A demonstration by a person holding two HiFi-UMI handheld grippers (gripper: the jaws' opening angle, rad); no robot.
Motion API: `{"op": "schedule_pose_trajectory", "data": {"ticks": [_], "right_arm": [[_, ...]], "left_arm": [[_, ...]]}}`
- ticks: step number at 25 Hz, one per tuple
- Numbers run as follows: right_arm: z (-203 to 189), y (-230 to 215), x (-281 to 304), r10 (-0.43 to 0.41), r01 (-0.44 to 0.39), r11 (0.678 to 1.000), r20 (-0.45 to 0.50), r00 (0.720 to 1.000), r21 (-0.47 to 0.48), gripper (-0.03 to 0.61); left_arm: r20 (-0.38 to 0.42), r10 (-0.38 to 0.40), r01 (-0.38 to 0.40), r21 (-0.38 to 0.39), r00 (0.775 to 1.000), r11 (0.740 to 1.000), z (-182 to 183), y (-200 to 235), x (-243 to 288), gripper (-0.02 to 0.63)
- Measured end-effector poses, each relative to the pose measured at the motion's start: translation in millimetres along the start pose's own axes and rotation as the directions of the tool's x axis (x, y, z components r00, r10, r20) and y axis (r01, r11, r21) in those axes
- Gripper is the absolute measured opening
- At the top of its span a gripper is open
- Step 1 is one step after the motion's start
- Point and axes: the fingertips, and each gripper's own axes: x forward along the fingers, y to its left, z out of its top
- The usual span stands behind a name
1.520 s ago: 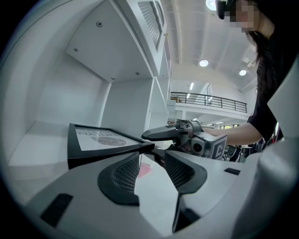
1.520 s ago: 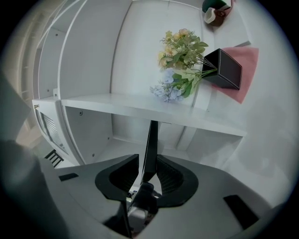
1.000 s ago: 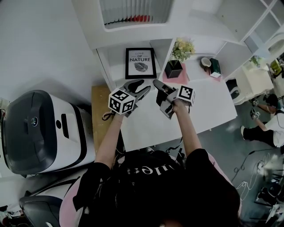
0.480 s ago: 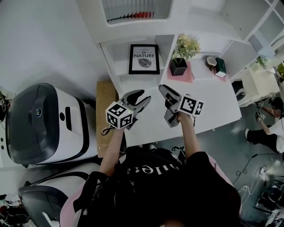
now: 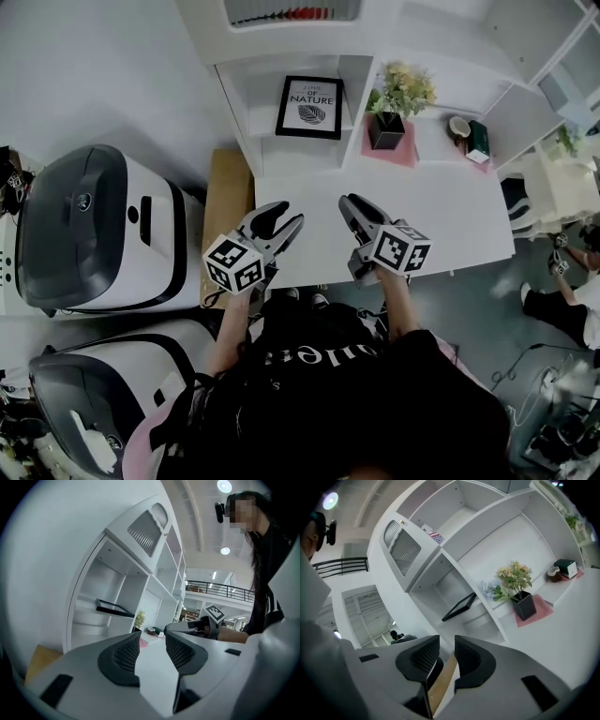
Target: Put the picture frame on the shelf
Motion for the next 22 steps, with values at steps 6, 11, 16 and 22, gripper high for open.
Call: {"op": "schedule_pose_trajectory", "data": {"ticks": [6,11,16,22], "right_arm": [[-18,8,-26,0.032,-0.033,0.999,-0.036,0.999,-0.031,0.114],[-22,18,-44,0.069,-0.073,0.995,-0.049,0.996,-0.065,0.112],[-29,27,-56,0.115,-0.119,0.991,-0.061,0.991,-0.064,0.096],[-36,38,-64,0.137,-0.141,0.988,-0.064,0.989,-0.066,0.069]], "left_arm": [[0.004,0.098,-0.098,-0.032,0.995,0.995,-19,-25,-24,0.184],[0.008,0.155,-0.154,-0.056,0.988,0.986,-33,-49,-37,0.184],[0.017,0.205,-0.203,-0.065,0.979,0.977,-42,-63,-50,0.184],[0.037,0.207,-0.204,-0.075,0.978,0.976,-42,-74,-58,0.184]]}}
